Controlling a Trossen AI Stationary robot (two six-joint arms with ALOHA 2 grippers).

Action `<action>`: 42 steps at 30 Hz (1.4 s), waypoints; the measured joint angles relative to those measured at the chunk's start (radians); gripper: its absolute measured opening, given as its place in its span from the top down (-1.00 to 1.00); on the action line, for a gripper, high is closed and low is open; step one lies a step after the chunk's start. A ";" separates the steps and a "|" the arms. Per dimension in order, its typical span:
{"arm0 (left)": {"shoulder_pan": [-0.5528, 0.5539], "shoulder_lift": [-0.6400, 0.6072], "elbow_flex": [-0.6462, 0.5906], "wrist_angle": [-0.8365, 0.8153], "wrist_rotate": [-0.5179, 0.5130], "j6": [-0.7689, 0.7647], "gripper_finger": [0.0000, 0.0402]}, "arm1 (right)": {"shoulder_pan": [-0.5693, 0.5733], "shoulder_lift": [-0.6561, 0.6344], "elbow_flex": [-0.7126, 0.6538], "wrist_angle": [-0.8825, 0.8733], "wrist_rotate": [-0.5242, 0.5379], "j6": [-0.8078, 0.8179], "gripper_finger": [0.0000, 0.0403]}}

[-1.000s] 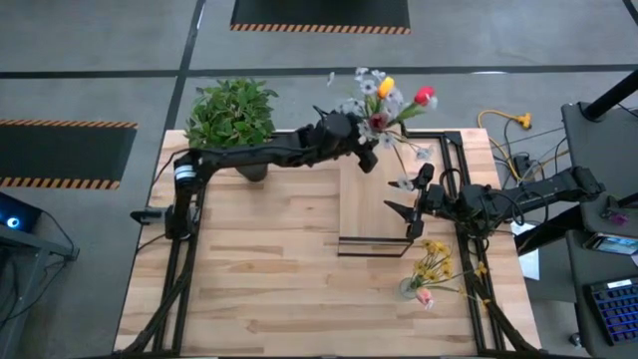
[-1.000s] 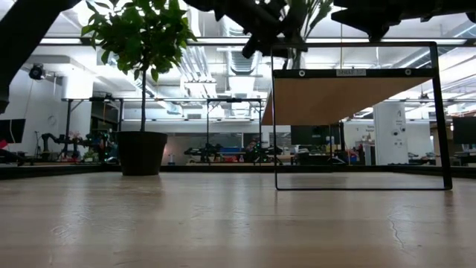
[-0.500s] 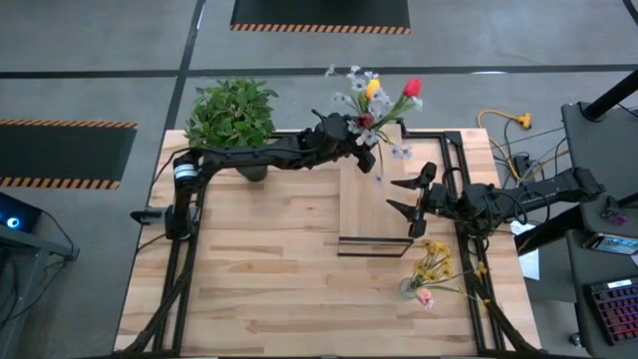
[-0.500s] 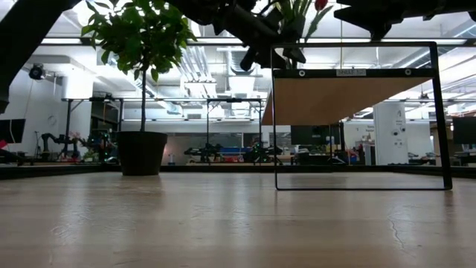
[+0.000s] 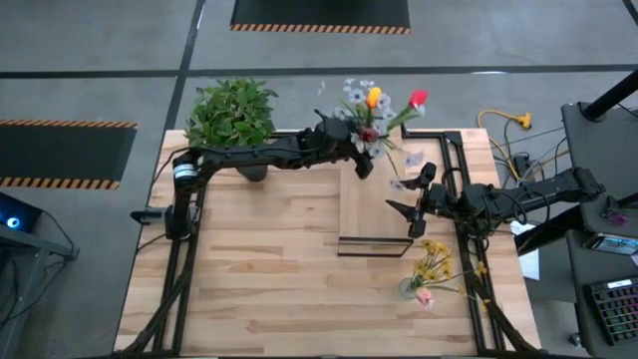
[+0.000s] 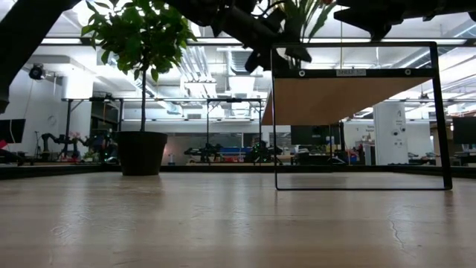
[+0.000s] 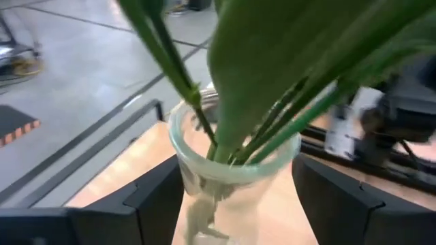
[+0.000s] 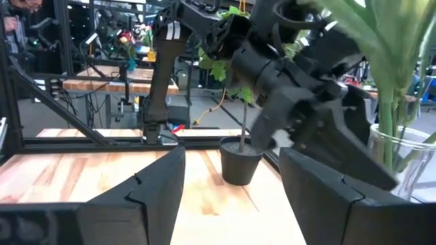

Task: Pick and place flowers into a vace then onto a shelf
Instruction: Put the left transparent vase with tulips and flowers on the shelf, then put the transparent vase with tulip and flowers on the shelf

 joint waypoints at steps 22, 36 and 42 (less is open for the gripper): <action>-0.010 -0.384 -0.458 0.127 0.011 0.053 -0.30 | 0.000 -0.062 0.000 -0.091 -0.001 0.016 -0.13; -0.193 -0.908 -1.216 0.668 0.158 0.177 -0.11 | 0.000 -0.148 0.000 -0.159 -0.009 0.020 -0.13; -0.233 -1.088 -1.386 0.669 0.158 0.179 0.09 | 0.000 -0.149 0.000 -0.210 -0.047 0.080 -0.13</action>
